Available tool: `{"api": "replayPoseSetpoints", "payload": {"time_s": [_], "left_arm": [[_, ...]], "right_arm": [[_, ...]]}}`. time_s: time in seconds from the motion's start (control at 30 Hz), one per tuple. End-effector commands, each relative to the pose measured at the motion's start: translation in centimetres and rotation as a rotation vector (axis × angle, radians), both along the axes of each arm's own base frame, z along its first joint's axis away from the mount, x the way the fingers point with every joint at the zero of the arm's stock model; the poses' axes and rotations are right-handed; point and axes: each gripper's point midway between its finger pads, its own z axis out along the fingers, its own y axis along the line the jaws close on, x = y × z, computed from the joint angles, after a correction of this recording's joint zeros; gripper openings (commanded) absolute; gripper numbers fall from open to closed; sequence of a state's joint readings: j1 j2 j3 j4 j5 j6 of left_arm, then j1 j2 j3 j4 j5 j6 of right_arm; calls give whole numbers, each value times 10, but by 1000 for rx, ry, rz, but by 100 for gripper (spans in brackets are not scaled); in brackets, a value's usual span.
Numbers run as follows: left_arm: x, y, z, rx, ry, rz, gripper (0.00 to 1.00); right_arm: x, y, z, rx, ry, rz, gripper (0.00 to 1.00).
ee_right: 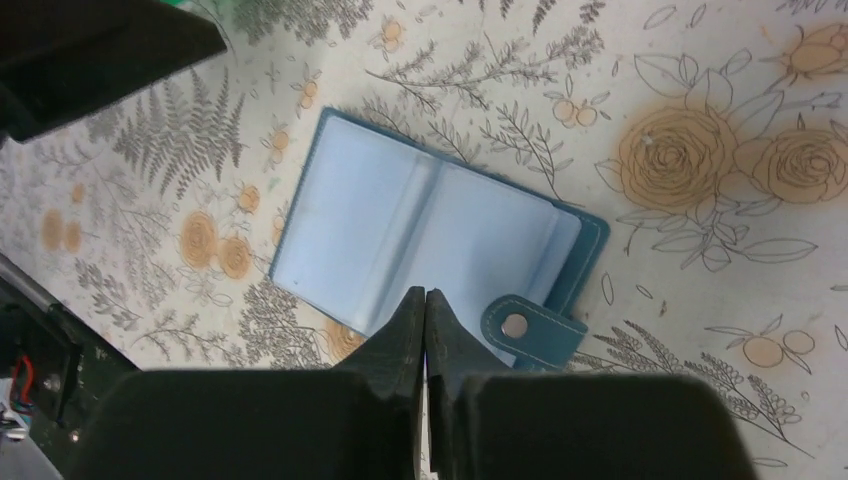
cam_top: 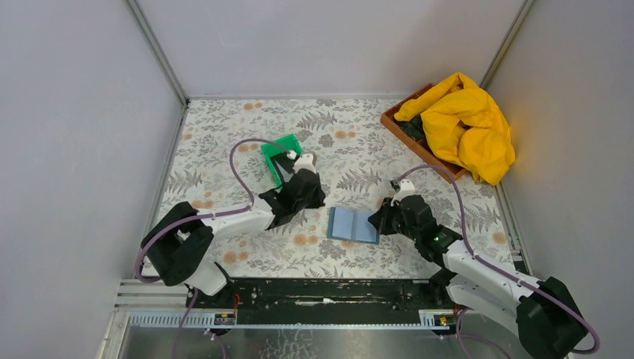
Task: Take the credit cards out of the card holder
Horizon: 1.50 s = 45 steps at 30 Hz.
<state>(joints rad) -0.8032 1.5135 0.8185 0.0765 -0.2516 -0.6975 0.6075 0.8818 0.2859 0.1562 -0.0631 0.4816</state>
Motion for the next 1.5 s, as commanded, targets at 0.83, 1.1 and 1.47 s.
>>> {"api": "replayPoseSetpoints", "payload": {"time_s": [0.83, 1.1, 1.47], "left_arm": [[-49, 18, 45, -95, -151, -182, 91], [-62, 37, 50, -88, -124, -150, 100], [-59, 40, 75, -150, -199, -126, 100]], "right_arm": [[35, 41, -40, -158, 202, -31, 0], [96, 84, 29, -74, 73, 31, 1], [50, 26, 29, -90, -2, -56, 24]]}}
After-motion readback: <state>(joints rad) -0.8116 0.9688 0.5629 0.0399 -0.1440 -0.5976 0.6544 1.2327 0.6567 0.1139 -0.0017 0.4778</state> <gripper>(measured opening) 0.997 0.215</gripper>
